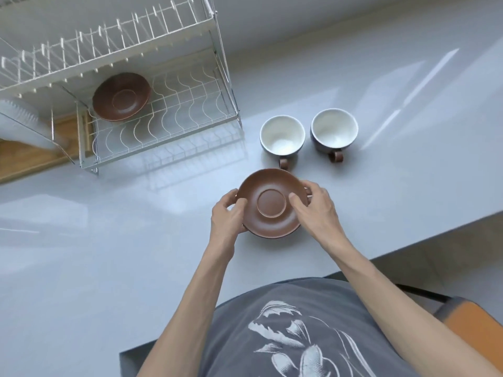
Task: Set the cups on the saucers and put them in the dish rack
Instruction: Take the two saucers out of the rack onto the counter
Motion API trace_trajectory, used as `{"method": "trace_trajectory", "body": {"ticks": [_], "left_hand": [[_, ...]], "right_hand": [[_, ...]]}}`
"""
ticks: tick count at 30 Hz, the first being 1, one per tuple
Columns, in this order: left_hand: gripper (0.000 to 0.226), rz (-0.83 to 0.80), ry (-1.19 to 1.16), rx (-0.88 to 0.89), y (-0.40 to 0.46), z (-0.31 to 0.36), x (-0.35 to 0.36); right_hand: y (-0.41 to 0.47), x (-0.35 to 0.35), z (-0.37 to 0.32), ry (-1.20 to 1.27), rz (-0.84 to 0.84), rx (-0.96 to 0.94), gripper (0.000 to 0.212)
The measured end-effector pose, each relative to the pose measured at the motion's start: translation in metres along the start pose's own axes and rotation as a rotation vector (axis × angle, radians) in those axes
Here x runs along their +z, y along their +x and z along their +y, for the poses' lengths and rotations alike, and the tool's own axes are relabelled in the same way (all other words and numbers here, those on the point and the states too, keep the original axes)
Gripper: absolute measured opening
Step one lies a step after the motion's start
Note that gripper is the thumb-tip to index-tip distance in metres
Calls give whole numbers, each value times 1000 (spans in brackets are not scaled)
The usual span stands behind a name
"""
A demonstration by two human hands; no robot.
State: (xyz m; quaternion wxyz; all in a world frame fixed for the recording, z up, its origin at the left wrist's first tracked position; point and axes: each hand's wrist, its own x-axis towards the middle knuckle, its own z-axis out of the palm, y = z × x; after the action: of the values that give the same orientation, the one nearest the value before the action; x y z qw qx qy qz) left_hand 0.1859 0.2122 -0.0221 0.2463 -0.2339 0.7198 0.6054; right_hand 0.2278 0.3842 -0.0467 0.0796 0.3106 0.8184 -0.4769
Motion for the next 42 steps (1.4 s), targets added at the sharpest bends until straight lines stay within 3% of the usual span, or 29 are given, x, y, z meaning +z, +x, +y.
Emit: {"method": "trace_trajectory", "body": {"ticks": [4,16,31,37,42], "left_hand": [[34,-57,19,-9,-3,-6,25],[45,-171,84,-22,0,-10,73],[43,-222,134,-42,1,-11,97],[44,-248,190,-11,4,-13,95],[43,-286,326,36,8,-10,86]], "right_hand": [[2,-18,24,27,43,37,41],[16,-54,59,62,131,104,39],[22,-70,74,43,146,134,42],[23,-70,72,-78,121,100,50],[21,-65,58,-332,107,39,60]]}}
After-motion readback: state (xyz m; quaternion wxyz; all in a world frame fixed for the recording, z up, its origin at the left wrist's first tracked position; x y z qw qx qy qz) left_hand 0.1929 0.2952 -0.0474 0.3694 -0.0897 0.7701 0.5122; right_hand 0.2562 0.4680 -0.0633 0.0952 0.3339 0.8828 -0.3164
